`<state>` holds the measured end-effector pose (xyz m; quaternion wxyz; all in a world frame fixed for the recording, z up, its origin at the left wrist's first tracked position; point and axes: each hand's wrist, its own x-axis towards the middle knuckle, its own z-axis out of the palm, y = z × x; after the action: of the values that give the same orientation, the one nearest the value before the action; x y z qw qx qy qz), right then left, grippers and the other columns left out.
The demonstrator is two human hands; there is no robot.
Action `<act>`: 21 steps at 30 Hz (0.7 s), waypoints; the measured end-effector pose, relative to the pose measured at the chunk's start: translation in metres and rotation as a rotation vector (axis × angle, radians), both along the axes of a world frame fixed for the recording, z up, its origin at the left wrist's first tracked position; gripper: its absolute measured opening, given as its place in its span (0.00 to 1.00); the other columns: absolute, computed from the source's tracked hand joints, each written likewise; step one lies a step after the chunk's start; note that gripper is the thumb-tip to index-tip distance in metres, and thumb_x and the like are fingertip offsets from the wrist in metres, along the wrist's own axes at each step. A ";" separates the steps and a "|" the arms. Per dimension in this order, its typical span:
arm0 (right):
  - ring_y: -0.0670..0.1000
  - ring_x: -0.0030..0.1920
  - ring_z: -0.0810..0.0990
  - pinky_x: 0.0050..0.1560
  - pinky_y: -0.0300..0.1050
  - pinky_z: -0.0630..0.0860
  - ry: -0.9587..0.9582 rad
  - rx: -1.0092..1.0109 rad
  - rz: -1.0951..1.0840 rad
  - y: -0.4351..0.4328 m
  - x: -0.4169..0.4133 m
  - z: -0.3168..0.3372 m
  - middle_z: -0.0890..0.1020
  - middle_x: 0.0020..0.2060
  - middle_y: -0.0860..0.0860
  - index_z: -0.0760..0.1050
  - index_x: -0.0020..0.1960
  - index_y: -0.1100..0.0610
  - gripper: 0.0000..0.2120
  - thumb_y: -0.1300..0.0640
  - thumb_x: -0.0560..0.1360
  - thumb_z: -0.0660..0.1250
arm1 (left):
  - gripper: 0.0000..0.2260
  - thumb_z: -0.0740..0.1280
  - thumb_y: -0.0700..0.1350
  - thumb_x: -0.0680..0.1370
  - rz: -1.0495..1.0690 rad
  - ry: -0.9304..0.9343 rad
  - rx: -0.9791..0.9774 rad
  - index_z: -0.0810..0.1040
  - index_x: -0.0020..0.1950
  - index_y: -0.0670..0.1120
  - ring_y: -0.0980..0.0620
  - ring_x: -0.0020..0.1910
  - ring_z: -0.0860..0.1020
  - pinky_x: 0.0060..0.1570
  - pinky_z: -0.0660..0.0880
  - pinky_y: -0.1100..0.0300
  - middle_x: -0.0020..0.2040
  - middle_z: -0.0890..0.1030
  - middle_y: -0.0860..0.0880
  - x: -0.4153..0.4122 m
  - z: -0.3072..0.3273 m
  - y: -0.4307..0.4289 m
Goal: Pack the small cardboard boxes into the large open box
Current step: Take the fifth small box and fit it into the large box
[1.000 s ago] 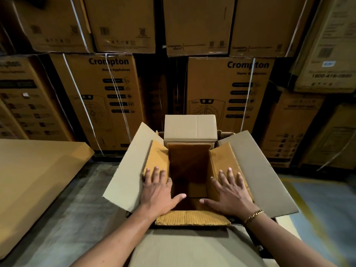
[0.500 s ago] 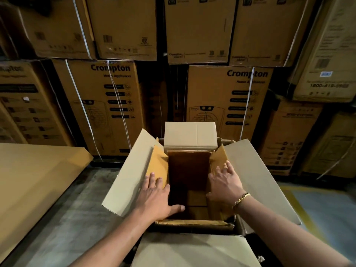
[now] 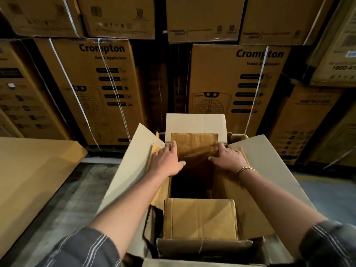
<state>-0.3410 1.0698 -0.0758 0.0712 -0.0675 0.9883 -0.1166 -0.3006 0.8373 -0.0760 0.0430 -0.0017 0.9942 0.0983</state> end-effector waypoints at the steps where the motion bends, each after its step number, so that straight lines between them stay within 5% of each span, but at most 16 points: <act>1: 0.60 0.72 0.71 0.74 0.57 0.61 -0.003 -0.054 -0.028 -0.002 -0.006 -0.003 0.76 0.70 0.58 0.59 0.76 0.55 0.31 0.39 0.80 0.59 | 0.40 0.61 0.62 0.81 0.029 0.005 0.045 0.44 0.83 0.46 0.40 0.80 0.58 0.76 0.55 0.44 0.82 0.54 0.41 -0.012 -0.002 0.001; 7: 0.59 0.72 0.70 0.73 0.59 0.59 0.040 -0.144 -0.170 -0.008 -0.031 -0.023 0.73 0.72 0.56 0.66 0.73 0.56 0.29 0.38 0.82 0.53 | 0.31 0.58 0.60 0.82 0.085 0.092 0.053 0.55 0.82 0.50 0.42 0.75 0.67 0.71 0.58 0.46 0.78 0.67 0.44 -0.050 -0.018 0.005; 13: 0.62 0.67 0.74 0.69 0.59 0.64 0.073 -0.239 -0.264 -0.016 -0.049 -0.026 0.75 0.68 0.58 0.65 0.71 0.56 0.26 0.39 0.82 0.56 | 0.29 0.58 0.62 0.82 0.107 0.140 -0.034 0.59 0.80 0.51 0.40 0.69 0.73 0.71 0.57 0.45 0.75 0.65 0.40 -0.056 -0.028 0.009; 16: 0.63 0.70 0.70 0.67 0.60 0.71 0.160 -0.186 -0.153 -0.020 -0.041 -0.036 0.64 0.73 0.57 0.55 0.78 0.53 0.35 0.41 0.78 0.64 | 0.39 0.63 0.66 0.77 0.044 0.170 -0.162 0.53 0.81 0.50 0.37 0.72 0.68 0.71 0.58 0.41 0.77 0.58 0.38 -0.057 -0.037 0.011; 19: 0.62 0.70 0.72 0.68 0.60 0.74 0.089 -0.030 -0.027 -0.020 -0.039 -0.045 0.57 0.79 0.56 0.46 0.82 0.48 0.45 0.31 0.75 0.63 | 0.46 0.69 0.63 0.75 -0.058 0.125 -0.182 0.45 0.83 0.53 0.35 0.79 0.56 0.76 0.53 0.38 0.82 0.42 0.38 -0.058 -0.048 0.014; 21: 0.62 0.69 0.74 0.68 0.59 0.74 0.085 0.014 -0.009 -0.017 -0.039 -0.047 0.57 0.79 0.57 0.45 0.82 0.47 0.46 0.30 0.75 0.62 | 0.46 0.71 0.60 0.76 -0.066 0.112 -0.181 0.43 0.83 0.54 0.36 0.78 0.60 0.76 0.55 0.40 0.82 0.39 0.38 -0.057 -0.053 0.015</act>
<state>-0.3803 1.0527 -0.1228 0.0291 -0.0672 0.9916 -0.1070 -0.3577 0.8525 -0.1291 -0.0100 0.0327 0.9994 0.0066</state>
